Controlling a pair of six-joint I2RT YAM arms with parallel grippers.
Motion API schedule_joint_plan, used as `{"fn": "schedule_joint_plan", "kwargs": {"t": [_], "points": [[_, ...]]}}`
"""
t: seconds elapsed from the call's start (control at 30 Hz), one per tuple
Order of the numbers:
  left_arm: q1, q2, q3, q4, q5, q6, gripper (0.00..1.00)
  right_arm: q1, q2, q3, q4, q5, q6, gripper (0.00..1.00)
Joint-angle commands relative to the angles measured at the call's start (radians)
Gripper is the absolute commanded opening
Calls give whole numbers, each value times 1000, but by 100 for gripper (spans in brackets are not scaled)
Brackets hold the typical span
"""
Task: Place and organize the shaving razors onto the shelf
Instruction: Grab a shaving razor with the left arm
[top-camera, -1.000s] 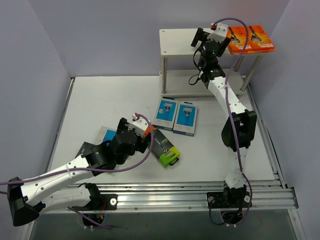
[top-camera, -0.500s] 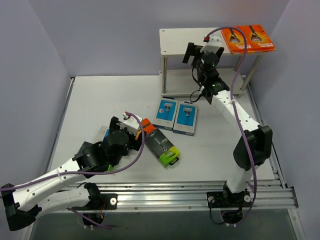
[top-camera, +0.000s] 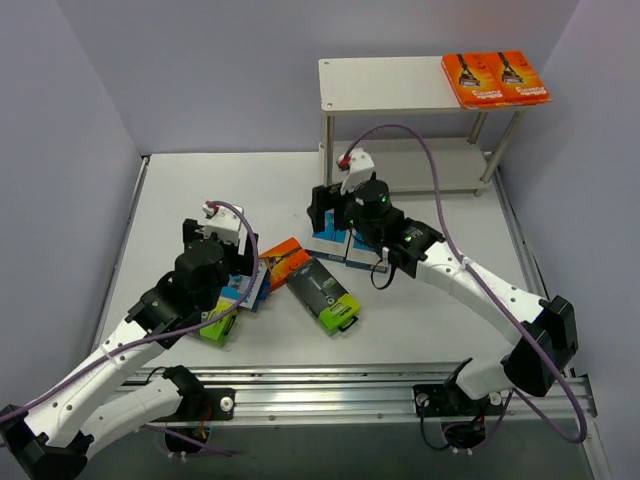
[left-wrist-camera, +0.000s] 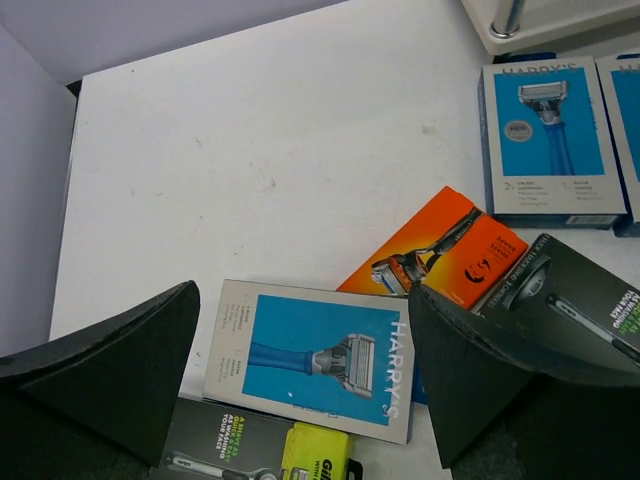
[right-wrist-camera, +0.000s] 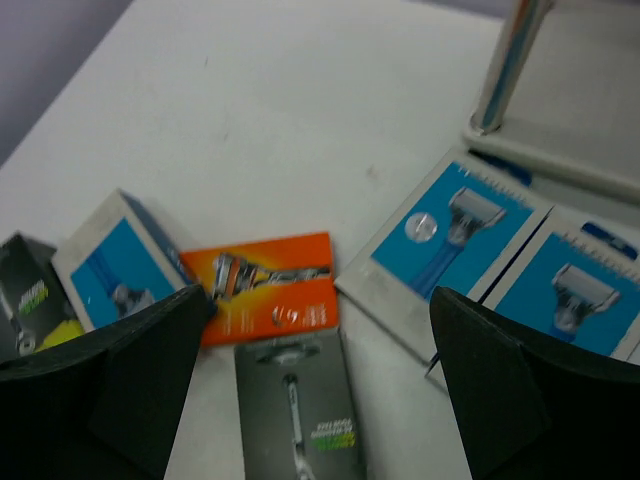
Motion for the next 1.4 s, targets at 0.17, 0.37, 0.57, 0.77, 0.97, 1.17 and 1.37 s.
{"fn": "schedule_joint_plan", "kwargs": {"t": [0.17,0.37,0.57,0.77,0.97,1.17,1.37], "points": [[187,-24,-4,62,72,-48,94,225,-6,-121,-167,47,98,91],[228,-75,-19,73,49,-41,94,327,136,-63,-303,303,90,94],[230,-89,-22,72,63,-38,94,330,264,-11,-328,306,79,97],[231,-99,-25,70,80,-39,94,330,332,-22,-294,246,84,97],[231,-102,-27,68,91,-42,94,330,359,-52,-310,280,128,96],[231,-92,-27,64,106,-45,94,312,312,-130,-331,331,199,95],[231,-87,-25,58,112,-48,94,266,220,-255,-304,275,259,93]]}}
